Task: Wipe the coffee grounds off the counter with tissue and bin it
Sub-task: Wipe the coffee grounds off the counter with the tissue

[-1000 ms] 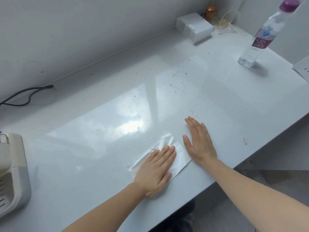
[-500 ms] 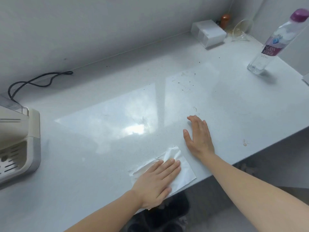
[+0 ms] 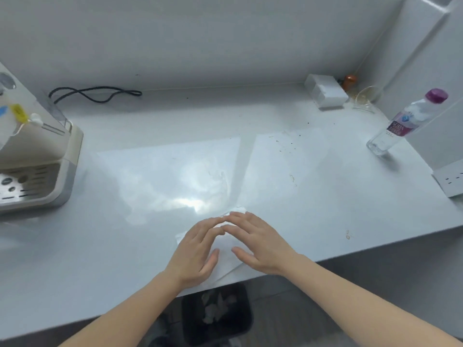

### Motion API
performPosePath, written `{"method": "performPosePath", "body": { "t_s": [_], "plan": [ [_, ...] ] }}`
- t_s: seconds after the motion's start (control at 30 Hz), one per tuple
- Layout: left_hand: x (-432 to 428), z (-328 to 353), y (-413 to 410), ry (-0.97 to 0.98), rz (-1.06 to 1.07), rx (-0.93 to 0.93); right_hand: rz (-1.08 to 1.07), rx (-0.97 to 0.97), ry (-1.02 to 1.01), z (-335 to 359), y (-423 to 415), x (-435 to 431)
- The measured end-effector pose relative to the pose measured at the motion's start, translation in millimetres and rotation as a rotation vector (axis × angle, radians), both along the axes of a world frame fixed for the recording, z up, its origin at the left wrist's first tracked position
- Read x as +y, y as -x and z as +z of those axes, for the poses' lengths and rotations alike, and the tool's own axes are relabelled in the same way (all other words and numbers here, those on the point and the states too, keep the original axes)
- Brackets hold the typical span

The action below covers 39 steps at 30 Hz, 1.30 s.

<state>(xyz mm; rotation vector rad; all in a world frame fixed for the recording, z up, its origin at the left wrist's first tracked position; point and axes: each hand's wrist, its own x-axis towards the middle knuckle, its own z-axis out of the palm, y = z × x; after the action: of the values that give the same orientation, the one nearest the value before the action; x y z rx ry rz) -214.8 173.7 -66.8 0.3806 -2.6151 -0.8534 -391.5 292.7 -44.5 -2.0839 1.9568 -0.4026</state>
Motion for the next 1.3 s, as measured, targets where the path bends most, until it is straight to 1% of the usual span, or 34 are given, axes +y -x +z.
{"method": "performPosePath", "body": {
  "t_s": [0.07, 0.13, 0.2, 0.27, 0.33, 0.43, 0.53, 0.6, 0.7, 0.83, 0.9, 1.13, 1.3],
  "plan": [
    [-1, -1, -11, -0.013, 0.118, 0.021, 0.028, 0.01, -0.064, -1, -8, -10],
    [-6, -2, -23, -0.094, 0.304, 0.047, 0.059, 0.031, -0.1, -3, -12, -16],
    [-18, -5, -39, -0.135, 0.468, 0.052, 0.156, 0.095, -0.107, -6, -14, -18],
    [-37, -10, -60, -0.07, 0.583, -0.014, 0.262, 0.164, -0.098, -8, -14, -22],
    [-63, -13, -80, 0.016, 0.654, -0.136, 0.305, 0.188, -0.088, -10, -10, -29],
    [-94, -16, -99, 0.085, 0.674, -0.31, 0.41, 0.244, -0.114, -16, -5, -41],
    [-98, -28, -106, 0.114, 0.626, -0.47, 0.564, 0.254, -0.154, -31, -10, -52],
    [-96, -37, -108, 0.126, 0.611, -0.493, 0.628, 0.27, -0.151, -41, -13, -57],
    [-100, -39, -109, 0.14, 0.608, -0.496, 0.66, 0.285, -0.14, -51, -12, -62],
    [-100, -39, -109, 0.125, 0.599, -0.487, 0.634, 0.248, -0.166, -53, -13, -60],
    [-100, -38, -109, 0.115, 0.599, -0.483, 0.581, 0.232, -0.173, -52, -15, -59],
    [-101, -39, -110, 0.106, 0.595, -0.471, 0.272, 0.218, -0.201, -47, -31, -58],
    [-100, -38, -110, 0.106, 0.595, -0.466, -0.013, 0.193, -0.209, -48, -43, -60]
  ]
}}
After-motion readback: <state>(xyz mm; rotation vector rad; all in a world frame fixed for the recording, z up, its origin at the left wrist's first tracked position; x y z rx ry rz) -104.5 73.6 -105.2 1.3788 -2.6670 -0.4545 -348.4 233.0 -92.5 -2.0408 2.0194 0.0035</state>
